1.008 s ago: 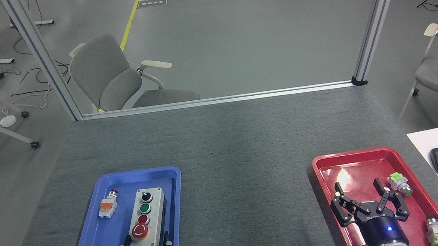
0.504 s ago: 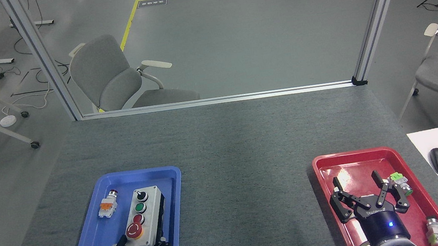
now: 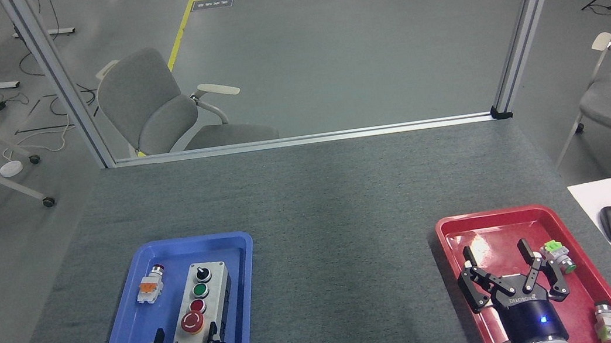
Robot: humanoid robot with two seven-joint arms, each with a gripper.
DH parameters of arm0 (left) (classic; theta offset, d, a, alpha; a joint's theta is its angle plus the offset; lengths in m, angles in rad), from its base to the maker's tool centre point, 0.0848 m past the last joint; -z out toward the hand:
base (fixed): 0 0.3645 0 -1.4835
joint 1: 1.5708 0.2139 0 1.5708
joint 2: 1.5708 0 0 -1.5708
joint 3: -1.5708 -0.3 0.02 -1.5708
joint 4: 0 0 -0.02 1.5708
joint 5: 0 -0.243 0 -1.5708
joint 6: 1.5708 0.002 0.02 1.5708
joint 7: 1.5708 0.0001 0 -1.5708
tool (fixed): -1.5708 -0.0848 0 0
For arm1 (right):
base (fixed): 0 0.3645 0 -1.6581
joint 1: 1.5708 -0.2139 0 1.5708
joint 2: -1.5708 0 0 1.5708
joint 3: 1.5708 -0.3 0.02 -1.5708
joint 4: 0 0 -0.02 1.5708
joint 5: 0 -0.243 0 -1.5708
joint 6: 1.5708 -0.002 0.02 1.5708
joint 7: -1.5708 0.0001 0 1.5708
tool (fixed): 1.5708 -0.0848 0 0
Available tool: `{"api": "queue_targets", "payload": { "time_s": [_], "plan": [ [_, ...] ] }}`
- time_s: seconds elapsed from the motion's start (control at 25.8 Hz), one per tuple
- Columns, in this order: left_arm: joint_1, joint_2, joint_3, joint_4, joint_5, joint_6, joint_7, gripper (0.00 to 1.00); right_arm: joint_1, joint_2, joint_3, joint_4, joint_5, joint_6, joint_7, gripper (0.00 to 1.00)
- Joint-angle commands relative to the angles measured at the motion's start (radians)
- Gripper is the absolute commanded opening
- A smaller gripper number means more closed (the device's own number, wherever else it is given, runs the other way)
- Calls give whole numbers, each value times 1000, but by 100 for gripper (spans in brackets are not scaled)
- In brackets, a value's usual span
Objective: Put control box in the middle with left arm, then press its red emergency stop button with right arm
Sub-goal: 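Close the left gripper on the control box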
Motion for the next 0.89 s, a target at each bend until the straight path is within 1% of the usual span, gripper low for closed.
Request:
{"api": "queue_targets", "payload": {
  "time_s": [0.0,0.27,0.54,0.74,0.85],
  "plan": [
    [2,2,3,-5,4,-4,0,99,-2,13,-1,0,1,2,-2,98],
    [4,2,1,-8,11,-2,2,99,-7,37,-1,0,9,3,0,98],
    [2,-4,-5,1,13,-2,-1,99,-7,33,1,0,9,2,0,98],
    [-1,-8,-9,7,15,-2,-7,99,-5,19,1,2,9,0,0,98],
    [-2,-12,-11,33,16,-2,-7,99,-5,17,1,2,9,0,0,98]
  ]
}}
